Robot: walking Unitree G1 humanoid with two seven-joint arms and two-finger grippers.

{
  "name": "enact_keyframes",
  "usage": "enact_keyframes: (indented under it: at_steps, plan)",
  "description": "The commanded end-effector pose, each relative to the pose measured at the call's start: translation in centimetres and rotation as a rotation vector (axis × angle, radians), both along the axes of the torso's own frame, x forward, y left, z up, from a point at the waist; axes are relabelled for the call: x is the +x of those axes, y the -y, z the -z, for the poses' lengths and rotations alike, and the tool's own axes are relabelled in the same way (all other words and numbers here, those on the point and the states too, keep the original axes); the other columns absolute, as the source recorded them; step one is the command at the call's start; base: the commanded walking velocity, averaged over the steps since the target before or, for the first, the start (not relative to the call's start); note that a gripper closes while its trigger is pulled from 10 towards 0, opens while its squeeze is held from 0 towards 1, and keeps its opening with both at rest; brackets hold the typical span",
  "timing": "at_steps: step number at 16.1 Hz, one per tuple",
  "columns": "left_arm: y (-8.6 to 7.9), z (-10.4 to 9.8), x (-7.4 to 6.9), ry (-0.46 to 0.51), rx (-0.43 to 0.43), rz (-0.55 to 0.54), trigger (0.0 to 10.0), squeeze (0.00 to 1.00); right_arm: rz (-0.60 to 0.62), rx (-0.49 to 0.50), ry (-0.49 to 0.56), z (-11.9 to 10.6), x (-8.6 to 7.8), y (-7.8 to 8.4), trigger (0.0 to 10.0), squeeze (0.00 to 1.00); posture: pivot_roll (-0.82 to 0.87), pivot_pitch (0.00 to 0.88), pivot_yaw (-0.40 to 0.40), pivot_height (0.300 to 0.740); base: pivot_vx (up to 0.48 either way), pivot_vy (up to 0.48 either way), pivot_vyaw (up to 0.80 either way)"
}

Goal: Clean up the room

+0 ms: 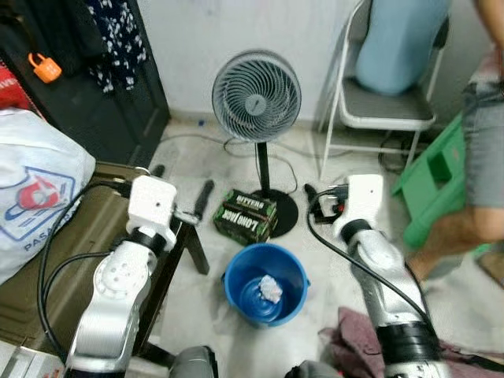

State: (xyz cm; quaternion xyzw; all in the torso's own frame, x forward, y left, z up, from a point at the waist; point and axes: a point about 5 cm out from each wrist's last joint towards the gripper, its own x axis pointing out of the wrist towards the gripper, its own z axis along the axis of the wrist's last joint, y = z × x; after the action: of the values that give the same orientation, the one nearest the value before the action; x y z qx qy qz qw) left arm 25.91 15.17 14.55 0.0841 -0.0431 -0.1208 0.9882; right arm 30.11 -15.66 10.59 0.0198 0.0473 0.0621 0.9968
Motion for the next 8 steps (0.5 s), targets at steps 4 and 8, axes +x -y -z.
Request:
enact_keyframes:
  at_steps: [4, 8]
  plan:
    - [-1.7, 0.7, 0.1, 0.017, -0.061, -0.154, 10.0, 0.0, 0.169, -0.033, 0.083, -1.9, -0.5, 1.5, 10.0, 0.0, -0.03, 0.0, -0.007, 0.74, 0.0, 0.0, 0.0]
    - [-3.3, 2.3, -1.5, -0.023, -0.114, -0.231, 10.0, 0.0, 0.182, -0.048, 0.101, -1.5, -3.6, 3.8, 10.0, 0.0, -0.04, 0.0, -0.007, 0.74, 0.0, 0.0, 0.0]
